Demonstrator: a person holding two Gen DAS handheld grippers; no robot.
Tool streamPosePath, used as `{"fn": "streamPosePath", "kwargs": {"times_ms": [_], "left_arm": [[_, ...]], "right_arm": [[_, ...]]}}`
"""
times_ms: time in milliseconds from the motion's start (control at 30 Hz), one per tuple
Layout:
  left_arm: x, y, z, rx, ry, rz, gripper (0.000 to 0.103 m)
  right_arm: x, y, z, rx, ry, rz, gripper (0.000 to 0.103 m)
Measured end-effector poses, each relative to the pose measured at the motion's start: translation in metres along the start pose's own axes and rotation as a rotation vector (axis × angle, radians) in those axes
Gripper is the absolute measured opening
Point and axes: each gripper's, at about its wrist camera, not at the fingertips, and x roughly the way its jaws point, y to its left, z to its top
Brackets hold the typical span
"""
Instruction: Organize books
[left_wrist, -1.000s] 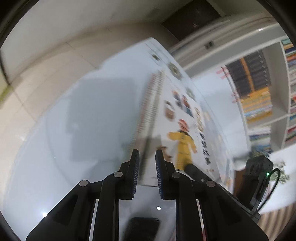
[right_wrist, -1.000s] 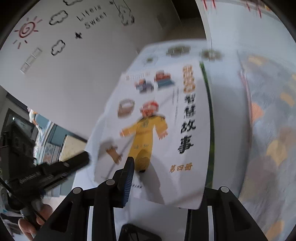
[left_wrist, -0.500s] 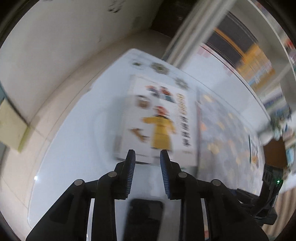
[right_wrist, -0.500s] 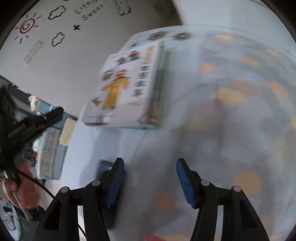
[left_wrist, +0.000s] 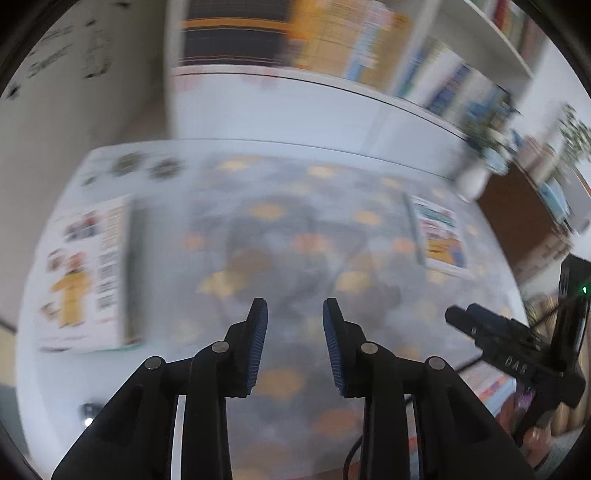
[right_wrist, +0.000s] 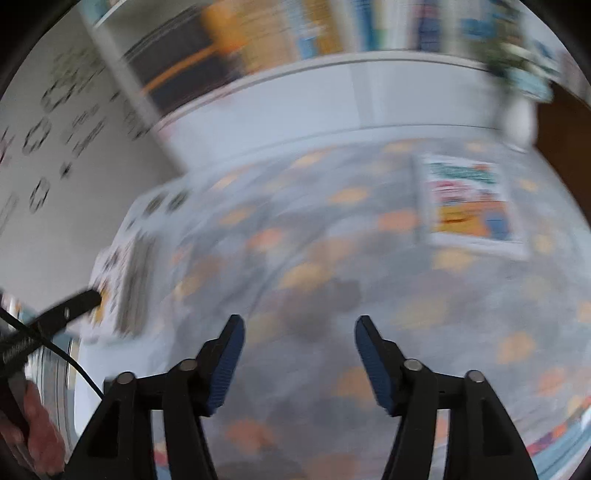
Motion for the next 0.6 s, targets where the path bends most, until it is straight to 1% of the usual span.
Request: {"fn": "streamPosePath", "kwargs": {"times_ms": [33, 133, 167, 233, 267, 333, 400, 433, 467, 500, 533, 567, 600], "left_arm": [[0.008, -0.022, 0.005, 0.018, 0.007, -0.013, 0.029], [0.031, -0.070, 0.017, 0.041, 0.025, -0.057, 0.030], [0.040, -0.087, 0.020, 0.050, 0.036, -0.071, 0.030], [0.052, -0.114, 0.026, 0.066, 0.043, -0.062, 0.030], [0.059, -0.127, 0.029, 0.072, 0.043, -0.055, 0.030], [0.072, -0.152, 0.038, 0.105, 0.062, -0.065, 0.030], [0.079, -0.170, 0.044, 0.123, 0.059, -0.068, 0.030], [0.083, -0.178, 0.048, 0.128, 0.056, -0.072, 0.034], [0.089, -0.186, 0.051, 0.132, 0.055, -0.078, 0.039], [0.094, -0.192, 0.054, 0.134, 0.054, -0.082, 0.056], [0.103, -0.199, 0.057, 0.138, 0.043, -0.096, 0.074], [0.109, -0.204, 0.060, 0.146, 0.031, -0.115, 0.076], [0.120, -0.210, 0.062, 0.164, 0.025, -0.152, 0.076]], "right_arm": [[-0.007, -0.019, 0.004, 0.030, -0.015, -0.019, 0.071], [-0.025, -0.087, 0.018, 0.118, -0.057, -0.097, 0.071], [-0.030, -0.100, 0.021, 0.130, -0.062, -0.118, 0.071], [-0.043, -0.134, 0.029, 0.157, -0.088, -0.172, 0.071], [-0.049, -0.144, 0.032, 0.163, -0.103, -0.186, 0.071], [-0.066, -0.172, 0.039, 0.174, -0.143, -0.214, 0.071], [-0.077, -0.191, 0.045, 0.171, -0.189, -0.241, 0.071], [-0.081, -0.196, 0.047, 0.166, -0.209, -0.251, 0.072], [-0.085, -0.200, 0.051, 0.153, -0.231, -0.260, 0.076], [-0.087, -0.203, 0.055, 0.132, -0.247, -0.264, 0.080], [-0.084, -0.208, 0.060, 0.112, -0.251, -0.255, 0.091], [-0.080, -0.213, 0.062, 0.106, -0.243, -0.238, 0.096], [-0.074, -0.221, 0.064, 0.111, -0.226, -0.220, 0.096]]}}
